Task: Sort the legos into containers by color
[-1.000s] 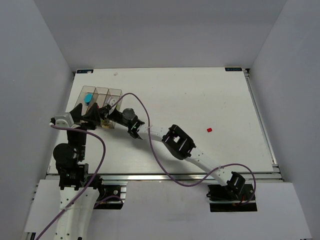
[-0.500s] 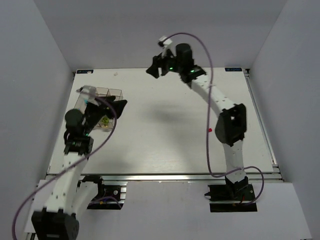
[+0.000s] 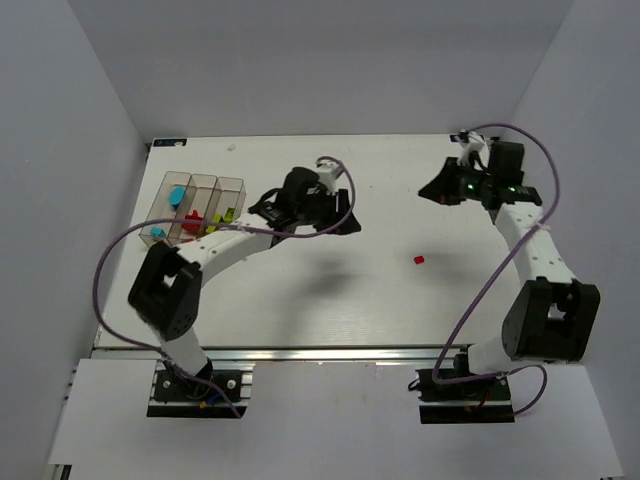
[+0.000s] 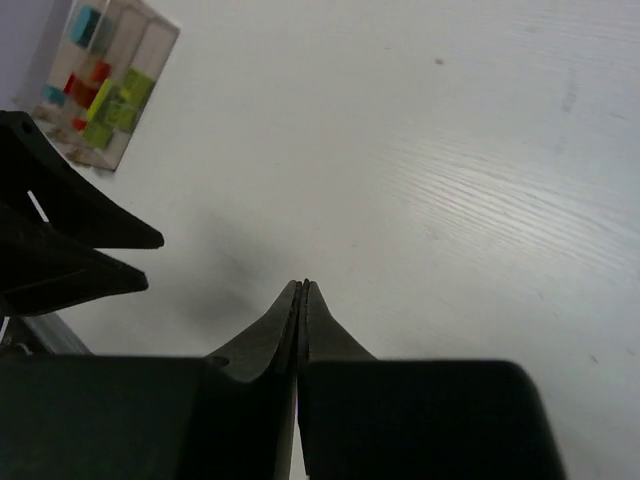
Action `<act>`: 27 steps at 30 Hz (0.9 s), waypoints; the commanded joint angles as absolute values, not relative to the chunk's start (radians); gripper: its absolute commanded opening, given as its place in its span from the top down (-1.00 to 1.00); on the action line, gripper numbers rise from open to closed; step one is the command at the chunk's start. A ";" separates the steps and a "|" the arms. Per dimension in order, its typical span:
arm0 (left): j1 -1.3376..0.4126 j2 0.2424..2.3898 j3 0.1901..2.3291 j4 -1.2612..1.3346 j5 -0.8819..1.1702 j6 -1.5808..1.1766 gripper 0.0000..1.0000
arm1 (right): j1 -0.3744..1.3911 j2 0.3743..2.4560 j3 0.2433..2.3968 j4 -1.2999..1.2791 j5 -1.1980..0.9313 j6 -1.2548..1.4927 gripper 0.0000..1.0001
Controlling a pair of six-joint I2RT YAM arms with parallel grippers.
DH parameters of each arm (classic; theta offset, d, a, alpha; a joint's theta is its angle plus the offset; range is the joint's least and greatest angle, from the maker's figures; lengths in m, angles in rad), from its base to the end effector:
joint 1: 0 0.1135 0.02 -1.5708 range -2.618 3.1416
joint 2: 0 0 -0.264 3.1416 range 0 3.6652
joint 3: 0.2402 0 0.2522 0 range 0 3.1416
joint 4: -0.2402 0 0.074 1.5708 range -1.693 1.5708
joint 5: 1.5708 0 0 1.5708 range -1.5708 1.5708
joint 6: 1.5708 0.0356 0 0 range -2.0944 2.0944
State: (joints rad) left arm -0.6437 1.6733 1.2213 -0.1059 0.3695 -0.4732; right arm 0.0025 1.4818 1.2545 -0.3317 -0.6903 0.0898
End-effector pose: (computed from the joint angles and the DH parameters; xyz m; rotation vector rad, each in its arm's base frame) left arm 0.2999 -0.2411 0.2663 0.4259 2.2320 -1.0225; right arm 0.3347 0.0235 0.3259 -0.3173 2.0586 0.7859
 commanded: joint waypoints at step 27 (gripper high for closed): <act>-0.991 2.419 2.057 -0.387 0.091 -0.029 -0.48 | -0.503 1.250 1.085 -0.195 -1.006 0.233 0.19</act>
State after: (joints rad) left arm -0.9749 2.4153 2.0174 -0.4011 0.1116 -0.0586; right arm -0.4900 1.2724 1.0859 -0.2295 -0.9733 0.2253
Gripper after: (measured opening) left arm 0.742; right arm 0.406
